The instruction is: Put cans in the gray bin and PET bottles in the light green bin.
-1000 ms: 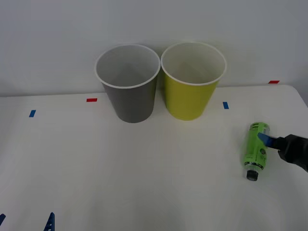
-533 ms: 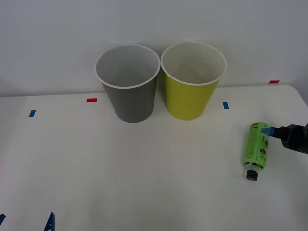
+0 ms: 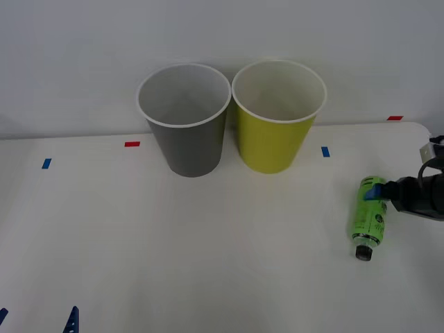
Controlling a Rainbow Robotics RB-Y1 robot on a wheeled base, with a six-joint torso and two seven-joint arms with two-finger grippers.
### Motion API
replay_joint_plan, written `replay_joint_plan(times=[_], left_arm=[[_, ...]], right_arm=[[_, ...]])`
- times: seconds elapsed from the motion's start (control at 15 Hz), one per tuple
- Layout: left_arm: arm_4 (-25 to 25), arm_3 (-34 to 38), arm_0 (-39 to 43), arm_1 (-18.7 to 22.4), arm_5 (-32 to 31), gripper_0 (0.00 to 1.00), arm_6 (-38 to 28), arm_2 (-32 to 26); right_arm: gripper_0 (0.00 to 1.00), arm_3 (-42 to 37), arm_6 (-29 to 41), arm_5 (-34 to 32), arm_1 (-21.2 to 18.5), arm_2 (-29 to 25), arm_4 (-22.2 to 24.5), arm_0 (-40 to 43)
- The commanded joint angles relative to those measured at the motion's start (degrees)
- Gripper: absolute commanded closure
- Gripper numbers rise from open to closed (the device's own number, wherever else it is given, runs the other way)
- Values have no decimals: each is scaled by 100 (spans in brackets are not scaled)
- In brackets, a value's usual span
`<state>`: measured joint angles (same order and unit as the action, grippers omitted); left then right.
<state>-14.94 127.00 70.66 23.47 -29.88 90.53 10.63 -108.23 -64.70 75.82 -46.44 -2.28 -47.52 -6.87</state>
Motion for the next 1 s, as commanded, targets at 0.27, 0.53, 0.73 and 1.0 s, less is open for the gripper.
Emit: replay_joint_plan(times=[0.27,0.53,0.73,1.0], left_arm=[[0,0,0,0,0,0,0,0],[0,0,0,0,0,0,0,0],[0,0,0,0,0,0,0,0],[0,0,0,0,0,0,0,0]], right_arm=[[0,847,247,-50,-568,702,-539,-833],[0,1533,318,-367,-990,1467,-890,-1457],[0,1832,731,-683,-1253,2135,-1321,-1809],[0,1999,792,-692,-1280,2504,-1312,-2055]])
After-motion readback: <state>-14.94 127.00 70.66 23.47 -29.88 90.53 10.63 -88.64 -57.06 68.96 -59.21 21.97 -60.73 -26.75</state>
